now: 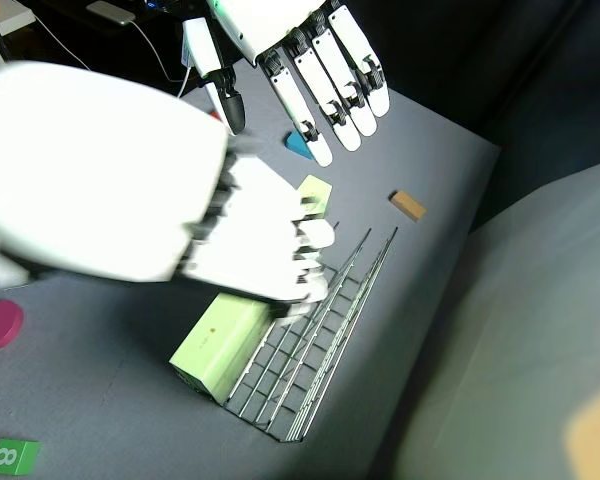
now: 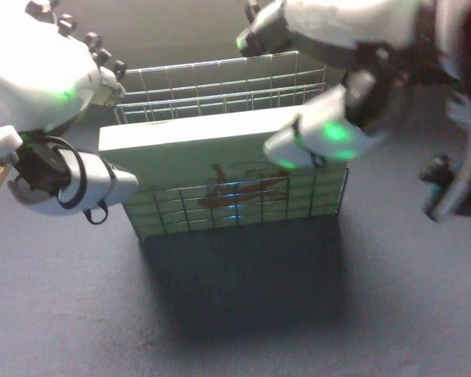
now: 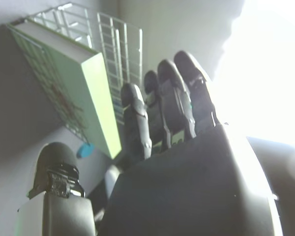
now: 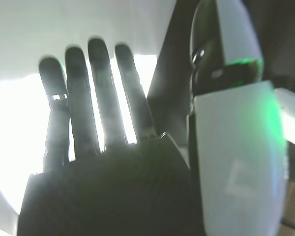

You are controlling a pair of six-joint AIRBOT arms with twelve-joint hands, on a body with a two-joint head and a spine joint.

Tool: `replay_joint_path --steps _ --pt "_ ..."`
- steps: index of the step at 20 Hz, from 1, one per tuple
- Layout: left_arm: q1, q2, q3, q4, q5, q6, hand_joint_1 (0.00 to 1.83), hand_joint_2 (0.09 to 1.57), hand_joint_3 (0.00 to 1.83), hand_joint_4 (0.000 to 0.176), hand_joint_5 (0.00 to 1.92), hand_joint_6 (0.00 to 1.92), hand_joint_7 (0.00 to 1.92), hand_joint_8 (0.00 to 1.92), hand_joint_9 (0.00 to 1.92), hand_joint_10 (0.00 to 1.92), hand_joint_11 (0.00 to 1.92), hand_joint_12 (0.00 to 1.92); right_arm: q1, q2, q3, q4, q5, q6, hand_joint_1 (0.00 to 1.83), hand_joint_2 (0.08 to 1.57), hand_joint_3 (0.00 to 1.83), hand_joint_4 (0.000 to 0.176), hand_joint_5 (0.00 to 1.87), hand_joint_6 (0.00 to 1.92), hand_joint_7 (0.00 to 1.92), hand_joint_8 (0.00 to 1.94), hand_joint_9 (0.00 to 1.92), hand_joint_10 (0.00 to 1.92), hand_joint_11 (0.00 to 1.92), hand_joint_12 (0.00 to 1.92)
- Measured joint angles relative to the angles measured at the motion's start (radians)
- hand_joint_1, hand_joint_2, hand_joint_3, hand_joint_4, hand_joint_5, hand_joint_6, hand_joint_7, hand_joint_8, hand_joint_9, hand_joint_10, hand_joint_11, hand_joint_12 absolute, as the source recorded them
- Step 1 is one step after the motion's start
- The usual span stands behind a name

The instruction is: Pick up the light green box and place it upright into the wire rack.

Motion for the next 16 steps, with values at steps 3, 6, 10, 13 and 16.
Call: replay_joint_path --steps 3,6,10,13,16 --pt "0.000 -0.011 -0.002 0.000 0.002 -0.003 0.26 1.21 0.00 0.044 0.43 0.00 0.37 0.02 0.34 0.01 0.00 0.77 0.000 0.083 -0.066 -0.007 0.019 -0.020 0.72 1.02 0.01 0.000 0.57 0.04 0.62 0.03 0.57 0.08 0.25 1.30" --pt "-0.001 -0.037 -0.006 -0.001 0.019 -0.004 0.53 1.15 0.00 0.000 0.71 0.02 0.73 0.04 0.80 0.13 0.43 1.00 -0.016 0.145 -0.111 -0.016 0.016 -0.045 0.73 1.11 0.00 0.000 0.71 1.06 0.71 1.01 0.66 1.57 0.80 1.74" --pt "-0.001 -0.072 -0.013 -0.004 0.032 -0.013 0.69 1.18 0.01 0.000 0.61 1.42 0.67 1.64 0.72 1.86 0.80 1.87 -0.049 0.146 -0.114 -0.005 0.019 -0.038 0.79 1.16 0.00 0.000 0.80 1.92 0.88 1.93 1.16 1.92 1.47 1.92" --pt "0.005 -0.071 -0.019 0.030 0.045 -0.064 0.57 1.26 0.01 0.000 0.84 1.92 0.92 1.92 0.97 1.92 1.06 1.92 -0.049 0.138 -0.114 -0.009 0.036 -0.031 0.71 1.29 0.02 0.000 1.08 1.92 1.26 1.94 1.51 1.92 1.77 1.92" --pt "0.007 -0.074 -0.019 0.042 0.058 -0.075 0.51 1.33 0.01 0.000 1.06 1.92 1.14 1.92 1.15 1.92 1.23 1.92 -0.048 0.138 -0.114 -0.012 0.037 -0.031 0.62 1.38 0.02 0.000 1.15 1.92 1.35 1.94 1.59 1.92 1.84 1.92"
